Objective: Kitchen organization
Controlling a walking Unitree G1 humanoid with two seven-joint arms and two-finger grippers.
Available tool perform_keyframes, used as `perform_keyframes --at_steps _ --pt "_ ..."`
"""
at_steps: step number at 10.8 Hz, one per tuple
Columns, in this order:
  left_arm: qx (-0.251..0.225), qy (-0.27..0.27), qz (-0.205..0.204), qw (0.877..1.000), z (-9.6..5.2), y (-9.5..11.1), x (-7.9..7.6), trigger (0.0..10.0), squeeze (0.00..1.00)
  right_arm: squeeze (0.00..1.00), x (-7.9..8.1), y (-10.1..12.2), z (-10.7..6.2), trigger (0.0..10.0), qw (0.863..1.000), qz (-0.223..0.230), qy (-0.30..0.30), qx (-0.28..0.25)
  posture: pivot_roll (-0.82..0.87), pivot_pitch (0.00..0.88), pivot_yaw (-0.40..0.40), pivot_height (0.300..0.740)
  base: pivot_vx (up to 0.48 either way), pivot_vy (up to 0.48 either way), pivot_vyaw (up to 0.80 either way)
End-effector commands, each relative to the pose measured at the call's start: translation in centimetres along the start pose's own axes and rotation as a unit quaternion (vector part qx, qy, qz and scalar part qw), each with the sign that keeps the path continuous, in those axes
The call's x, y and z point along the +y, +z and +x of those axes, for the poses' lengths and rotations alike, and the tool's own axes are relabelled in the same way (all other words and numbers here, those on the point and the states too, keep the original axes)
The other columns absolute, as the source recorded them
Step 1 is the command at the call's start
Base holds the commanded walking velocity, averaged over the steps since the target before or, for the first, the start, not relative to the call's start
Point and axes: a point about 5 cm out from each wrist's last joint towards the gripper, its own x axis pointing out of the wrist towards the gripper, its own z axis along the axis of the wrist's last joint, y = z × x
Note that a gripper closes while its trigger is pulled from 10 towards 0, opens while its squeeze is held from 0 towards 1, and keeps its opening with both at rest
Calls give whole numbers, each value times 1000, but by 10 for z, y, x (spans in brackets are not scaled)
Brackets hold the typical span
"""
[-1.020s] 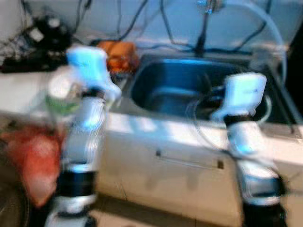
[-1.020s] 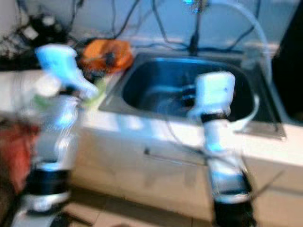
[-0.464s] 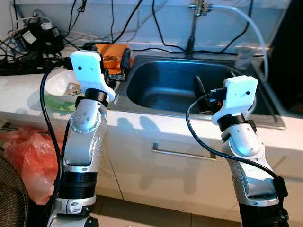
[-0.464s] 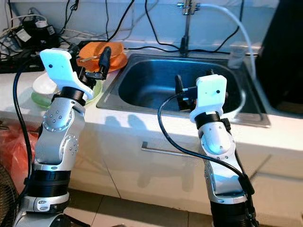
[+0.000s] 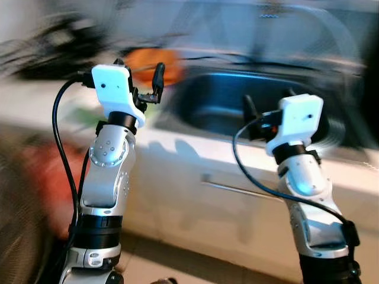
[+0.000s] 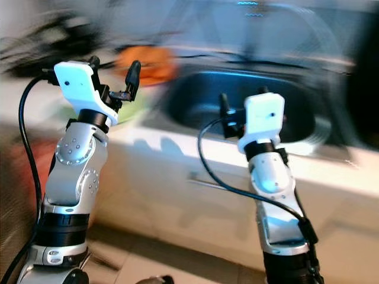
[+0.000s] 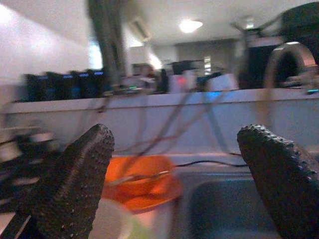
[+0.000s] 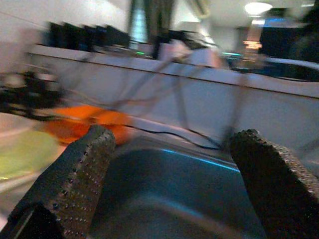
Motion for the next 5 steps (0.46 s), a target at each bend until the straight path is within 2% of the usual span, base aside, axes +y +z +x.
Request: perform_keyframes --at_steps 1,5 --pt "13 5 0 1000 0 -4 2 10000 0 0 0 3 1 10000 1000 -3 0 -5 -34 0 65 740 0 0 0" --pt "22 -1 -3 1000 -1 -7 1 10000 0 0 0 2 1 10000 1000 -1 -2 -3 -34 0 67 740 0 0 0"
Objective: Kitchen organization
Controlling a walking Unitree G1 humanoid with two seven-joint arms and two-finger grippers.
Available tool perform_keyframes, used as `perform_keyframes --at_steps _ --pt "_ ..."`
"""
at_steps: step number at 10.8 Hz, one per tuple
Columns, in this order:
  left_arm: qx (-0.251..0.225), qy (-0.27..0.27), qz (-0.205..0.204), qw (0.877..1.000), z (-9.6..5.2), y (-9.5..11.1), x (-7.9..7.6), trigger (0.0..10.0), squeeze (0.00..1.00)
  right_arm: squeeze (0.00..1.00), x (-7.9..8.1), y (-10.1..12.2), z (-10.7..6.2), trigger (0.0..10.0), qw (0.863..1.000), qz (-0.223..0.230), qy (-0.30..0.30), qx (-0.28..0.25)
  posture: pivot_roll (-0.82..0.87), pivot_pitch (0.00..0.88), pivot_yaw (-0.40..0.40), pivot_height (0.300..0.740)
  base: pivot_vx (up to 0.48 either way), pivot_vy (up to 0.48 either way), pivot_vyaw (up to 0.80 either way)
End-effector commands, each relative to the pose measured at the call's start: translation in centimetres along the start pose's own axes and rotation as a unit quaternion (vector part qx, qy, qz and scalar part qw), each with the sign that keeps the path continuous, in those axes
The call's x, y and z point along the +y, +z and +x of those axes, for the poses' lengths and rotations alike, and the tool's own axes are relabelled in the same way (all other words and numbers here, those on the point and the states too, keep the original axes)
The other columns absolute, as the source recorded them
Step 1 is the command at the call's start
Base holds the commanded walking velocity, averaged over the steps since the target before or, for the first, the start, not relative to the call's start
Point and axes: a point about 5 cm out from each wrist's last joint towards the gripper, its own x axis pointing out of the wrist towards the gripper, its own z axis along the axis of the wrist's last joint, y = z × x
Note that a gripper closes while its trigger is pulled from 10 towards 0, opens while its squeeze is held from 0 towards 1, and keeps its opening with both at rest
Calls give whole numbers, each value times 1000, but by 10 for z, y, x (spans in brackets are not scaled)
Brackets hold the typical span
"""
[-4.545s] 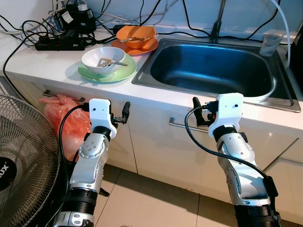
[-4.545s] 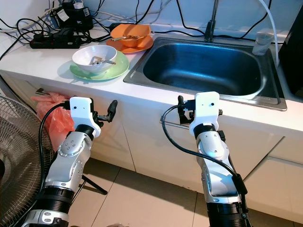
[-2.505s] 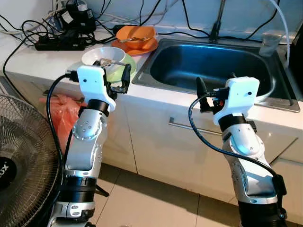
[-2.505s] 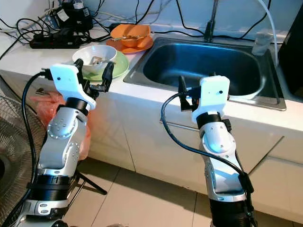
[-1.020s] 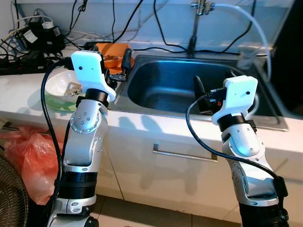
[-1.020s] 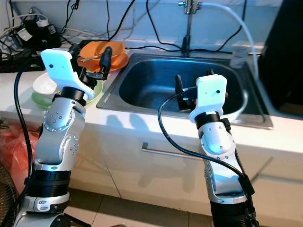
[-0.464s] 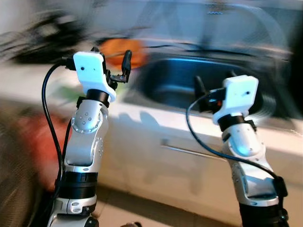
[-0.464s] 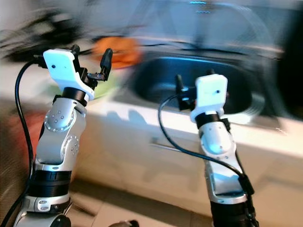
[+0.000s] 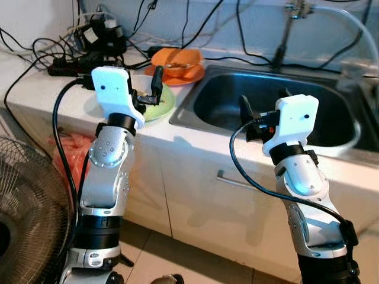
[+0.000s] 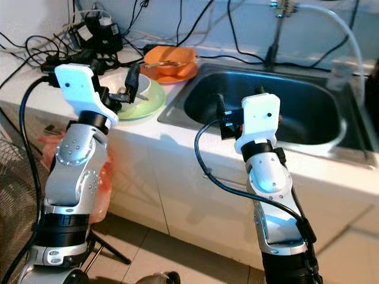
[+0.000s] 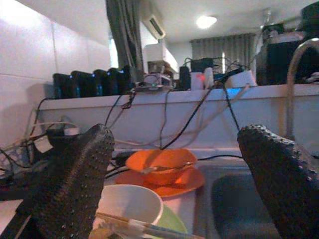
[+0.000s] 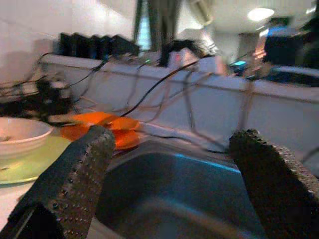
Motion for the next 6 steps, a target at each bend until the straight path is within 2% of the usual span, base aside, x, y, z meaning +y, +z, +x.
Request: perform_keyframes --at_steps 1,3,6 --pt "21 -9 0 1000 0 -7 -2 10000 0 0 0 2 0 10000 1000 -1 -3 -2 -35 0 69 740 0 0 0" --pt "27 -20 -3 999 0 -9 -4 10000 0 0 0 1 0 10000 1000 -1 -3 -1 -35 0 69 740 0 0 0" --pt "27 -18 2 999 2 -9 -2 10000 0 0 -1 1 0 10000 1000 -2 -4 -1 -36 0 72 740 271 0 0"
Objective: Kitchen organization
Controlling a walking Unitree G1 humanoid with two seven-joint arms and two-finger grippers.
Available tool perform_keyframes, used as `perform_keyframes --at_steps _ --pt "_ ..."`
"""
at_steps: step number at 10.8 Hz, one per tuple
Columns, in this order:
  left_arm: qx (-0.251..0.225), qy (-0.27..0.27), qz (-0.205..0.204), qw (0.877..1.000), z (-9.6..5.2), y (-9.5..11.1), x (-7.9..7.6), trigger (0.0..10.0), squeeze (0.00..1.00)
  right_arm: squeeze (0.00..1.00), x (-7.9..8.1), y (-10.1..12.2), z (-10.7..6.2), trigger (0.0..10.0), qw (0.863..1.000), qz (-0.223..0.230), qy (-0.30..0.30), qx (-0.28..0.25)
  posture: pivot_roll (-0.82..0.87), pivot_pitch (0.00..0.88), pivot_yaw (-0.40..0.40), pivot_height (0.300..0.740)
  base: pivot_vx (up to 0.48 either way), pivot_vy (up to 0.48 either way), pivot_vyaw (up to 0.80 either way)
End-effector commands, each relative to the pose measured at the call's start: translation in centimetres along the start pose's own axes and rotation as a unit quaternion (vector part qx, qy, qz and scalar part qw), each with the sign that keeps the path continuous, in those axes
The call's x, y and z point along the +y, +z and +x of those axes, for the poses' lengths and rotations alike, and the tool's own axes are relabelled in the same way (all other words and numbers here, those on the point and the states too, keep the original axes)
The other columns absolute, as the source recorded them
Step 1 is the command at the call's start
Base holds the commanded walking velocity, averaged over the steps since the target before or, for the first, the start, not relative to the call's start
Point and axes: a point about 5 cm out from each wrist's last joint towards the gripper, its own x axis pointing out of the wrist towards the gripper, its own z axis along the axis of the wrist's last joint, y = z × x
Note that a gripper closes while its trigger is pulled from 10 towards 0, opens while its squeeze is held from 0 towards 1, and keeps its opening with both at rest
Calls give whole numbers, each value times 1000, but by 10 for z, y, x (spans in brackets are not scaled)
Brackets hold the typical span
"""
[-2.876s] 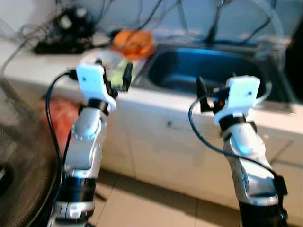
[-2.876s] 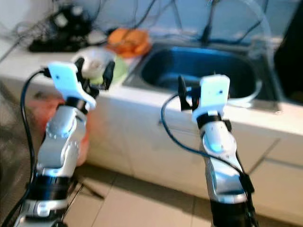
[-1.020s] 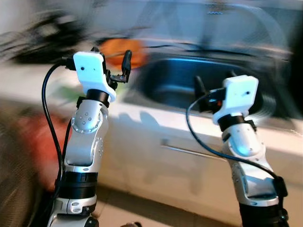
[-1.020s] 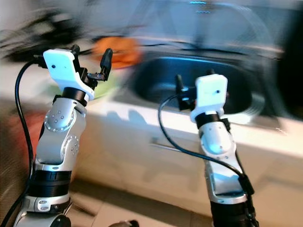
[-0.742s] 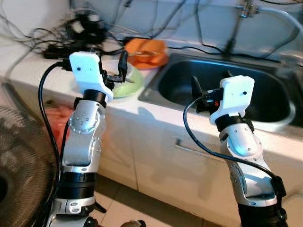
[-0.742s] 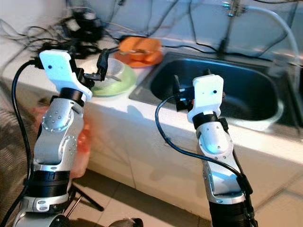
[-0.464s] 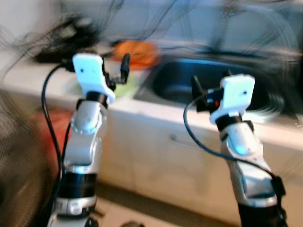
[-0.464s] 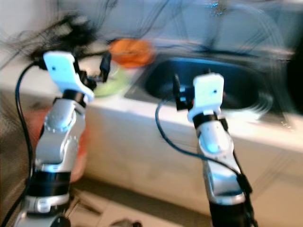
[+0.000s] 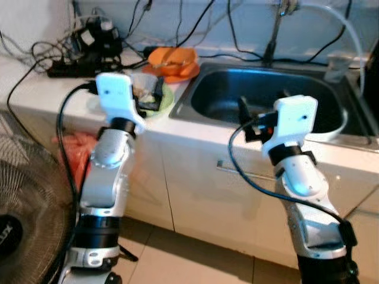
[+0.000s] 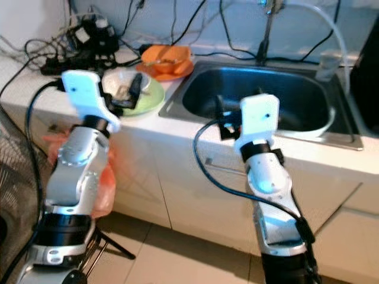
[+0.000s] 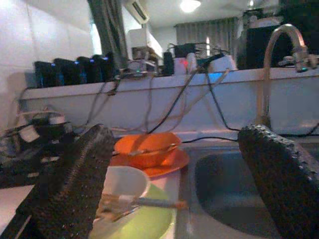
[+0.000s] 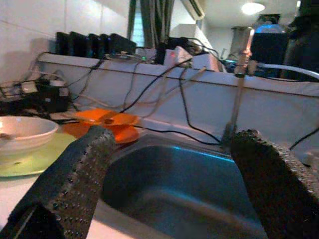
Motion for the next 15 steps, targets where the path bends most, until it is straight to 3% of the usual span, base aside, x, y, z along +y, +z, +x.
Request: perform_keyframes --at_steps 1,6,15 --pt "0 2 4 1000 1 1 2 10000 0 0 1 2 1 10000 1000 -1 -1 -4 -36 0 72 740 0 0 0" --pt "-22 -22 -9 999 1 8 -4 10000 0 0 -3 6 2 10000 1000 -3 -11 -14 -37 0 67 740 61 0 0" --pt "-40 -23 -8 999 3 17 -5 10000 0 0 -3 11 3 10000 1000 -5 -11 -25 -35 0 66 740 445 0 0"
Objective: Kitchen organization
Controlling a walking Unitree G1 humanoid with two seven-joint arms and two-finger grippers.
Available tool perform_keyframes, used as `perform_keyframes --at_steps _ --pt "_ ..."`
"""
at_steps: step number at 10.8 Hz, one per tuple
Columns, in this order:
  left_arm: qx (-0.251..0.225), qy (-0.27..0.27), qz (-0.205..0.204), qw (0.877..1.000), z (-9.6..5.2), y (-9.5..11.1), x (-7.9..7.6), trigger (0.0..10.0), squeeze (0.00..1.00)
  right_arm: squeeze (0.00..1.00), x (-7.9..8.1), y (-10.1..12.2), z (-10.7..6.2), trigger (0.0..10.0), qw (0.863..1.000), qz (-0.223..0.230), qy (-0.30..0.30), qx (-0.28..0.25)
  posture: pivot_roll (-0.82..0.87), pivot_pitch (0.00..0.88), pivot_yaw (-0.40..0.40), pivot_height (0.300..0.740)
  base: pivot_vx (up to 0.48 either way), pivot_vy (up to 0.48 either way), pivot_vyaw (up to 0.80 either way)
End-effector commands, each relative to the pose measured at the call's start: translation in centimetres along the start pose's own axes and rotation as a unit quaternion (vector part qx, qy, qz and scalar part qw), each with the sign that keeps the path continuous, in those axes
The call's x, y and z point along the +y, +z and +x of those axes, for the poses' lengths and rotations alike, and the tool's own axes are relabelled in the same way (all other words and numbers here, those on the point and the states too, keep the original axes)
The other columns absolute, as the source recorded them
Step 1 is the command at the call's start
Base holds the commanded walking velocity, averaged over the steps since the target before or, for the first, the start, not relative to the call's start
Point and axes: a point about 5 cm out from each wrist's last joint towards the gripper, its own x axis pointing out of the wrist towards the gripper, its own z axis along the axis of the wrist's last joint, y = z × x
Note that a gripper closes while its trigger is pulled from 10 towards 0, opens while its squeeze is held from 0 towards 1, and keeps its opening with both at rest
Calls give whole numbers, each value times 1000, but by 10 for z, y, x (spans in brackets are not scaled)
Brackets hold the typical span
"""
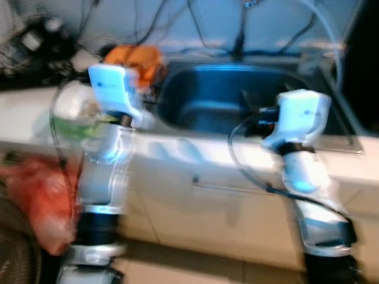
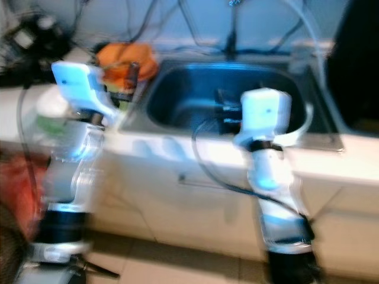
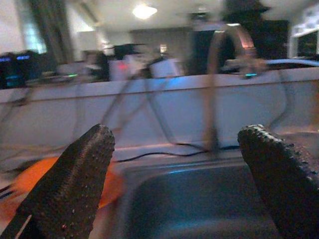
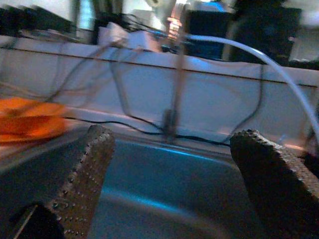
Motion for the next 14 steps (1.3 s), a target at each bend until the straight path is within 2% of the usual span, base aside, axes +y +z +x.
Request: perform_keyframes --at_steps 1,3,14 --pt "-8 24 14 1000 -2 6 16 10000 0 0 11 9 2 10000 1000 8 20 -20 -35 0 66 740 390 0 0" --pt "-18 23 6 1000 -3 8 15 10000 0 0 12 9 2 10000 1000 8 21 -19 -33 0 68 740 0 0 0" --pt "7 37 17 999 -4 0 16 10000 0 0 13 7 1 10000 1000 8 22 -15 -38 0 73 740 0 0 0"
